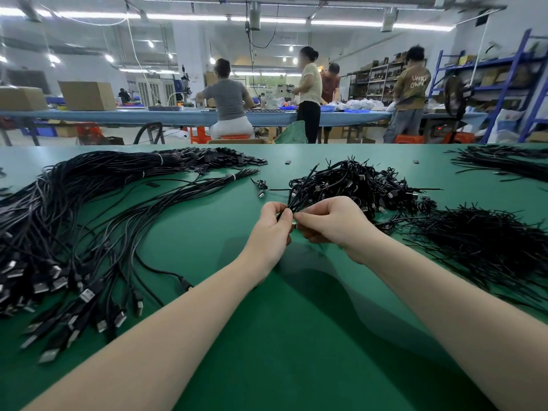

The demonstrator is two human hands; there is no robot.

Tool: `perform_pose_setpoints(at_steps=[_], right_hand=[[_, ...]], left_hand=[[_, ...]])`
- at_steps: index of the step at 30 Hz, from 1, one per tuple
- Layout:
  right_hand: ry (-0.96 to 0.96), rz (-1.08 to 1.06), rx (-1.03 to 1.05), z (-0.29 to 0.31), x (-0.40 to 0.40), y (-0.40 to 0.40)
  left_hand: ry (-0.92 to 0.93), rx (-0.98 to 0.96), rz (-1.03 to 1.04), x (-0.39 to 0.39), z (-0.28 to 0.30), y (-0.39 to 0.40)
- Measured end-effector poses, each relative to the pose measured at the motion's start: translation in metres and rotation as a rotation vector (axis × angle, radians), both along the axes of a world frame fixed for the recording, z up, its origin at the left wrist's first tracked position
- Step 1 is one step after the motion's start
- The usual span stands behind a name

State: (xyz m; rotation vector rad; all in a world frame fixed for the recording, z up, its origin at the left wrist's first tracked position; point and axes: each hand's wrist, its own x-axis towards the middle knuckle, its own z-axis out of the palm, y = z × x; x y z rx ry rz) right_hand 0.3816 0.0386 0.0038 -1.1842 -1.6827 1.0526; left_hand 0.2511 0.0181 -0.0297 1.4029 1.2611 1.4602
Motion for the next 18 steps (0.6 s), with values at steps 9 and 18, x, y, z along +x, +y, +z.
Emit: perform_pose_setpoints(at_steps=[9,18], right_hand=[[-0.514,-0.217,0.559,0.003,-0.008,-0.013],[-0.629,-0.168,0.881,0.001,0.005,-0.014]], left_hand=[[0.078,-0.024,0.071,0.004,0.002,-0.001],[0.038,0.098,0.181,0.003,0.001,-0.005]])
